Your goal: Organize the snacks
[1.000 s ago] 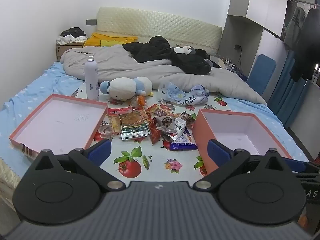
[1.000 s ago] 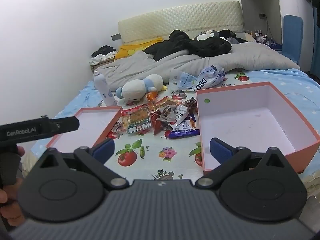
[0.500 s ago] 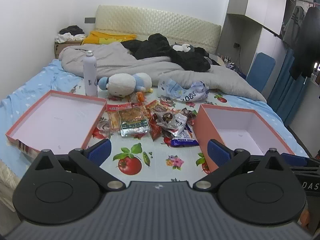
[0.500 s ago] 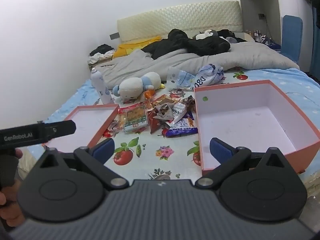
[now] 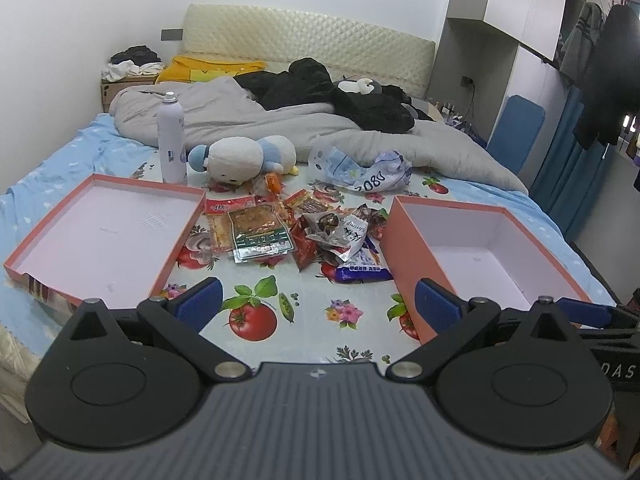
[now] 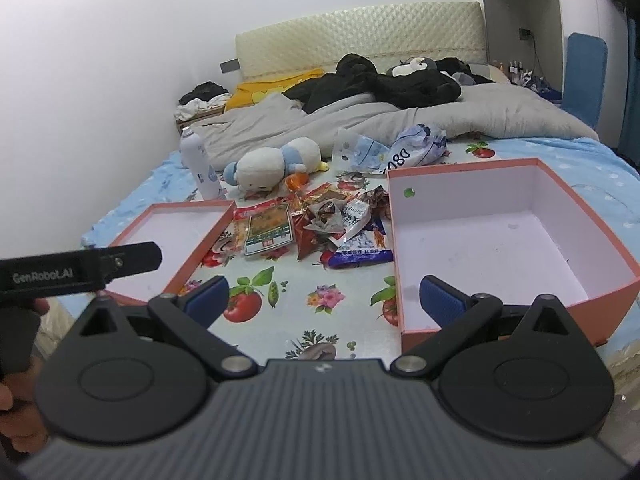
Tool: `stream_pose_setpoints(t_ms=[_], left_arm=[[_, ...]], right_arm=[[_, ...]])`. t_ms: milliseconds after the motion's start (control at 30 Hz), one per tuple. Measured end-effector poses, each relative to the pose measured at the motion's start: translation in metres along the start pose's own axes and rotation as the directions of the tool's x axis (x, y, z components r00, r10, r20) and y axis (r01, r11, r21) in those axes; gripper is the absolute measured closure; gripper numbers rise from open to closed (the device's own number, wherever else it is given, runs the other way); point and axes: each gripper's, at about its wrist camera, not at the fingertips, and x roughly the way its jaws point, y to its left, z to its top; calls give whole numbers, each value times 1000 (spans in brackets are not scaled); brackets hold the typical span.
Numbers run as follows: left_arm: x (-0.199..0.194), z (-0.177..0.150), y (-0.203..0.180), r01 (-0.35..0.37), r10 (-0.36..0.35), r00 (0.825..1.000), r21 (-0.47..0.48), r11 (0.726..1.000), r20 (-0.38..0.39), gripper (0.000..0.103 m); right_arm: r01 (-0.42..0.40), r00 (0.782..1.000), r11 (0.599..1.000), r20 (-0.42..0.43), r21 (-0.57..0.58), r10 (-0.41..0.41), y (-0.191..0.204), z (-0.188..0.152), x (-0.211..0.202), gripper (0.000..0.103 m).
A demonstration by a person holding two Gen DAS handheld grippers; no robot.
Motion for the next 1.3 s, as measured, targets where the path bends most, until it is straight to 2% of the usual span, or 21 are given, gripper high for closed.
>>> stream_pose_setpoints(t_ms=[433, 1300], left_arm=[[13, -5, 7, 7, -7, 1000, -12, 1000, -3, 0], [42, -14, 10, 39, -41, 997, -31, 999, -68, 0]], right_arm=[[22, 1000, 999, -9, 33, -22, -3, -6, 7, 0], [48, 998, 998, -40, 49, -46, -8, -13, 17, 0]])
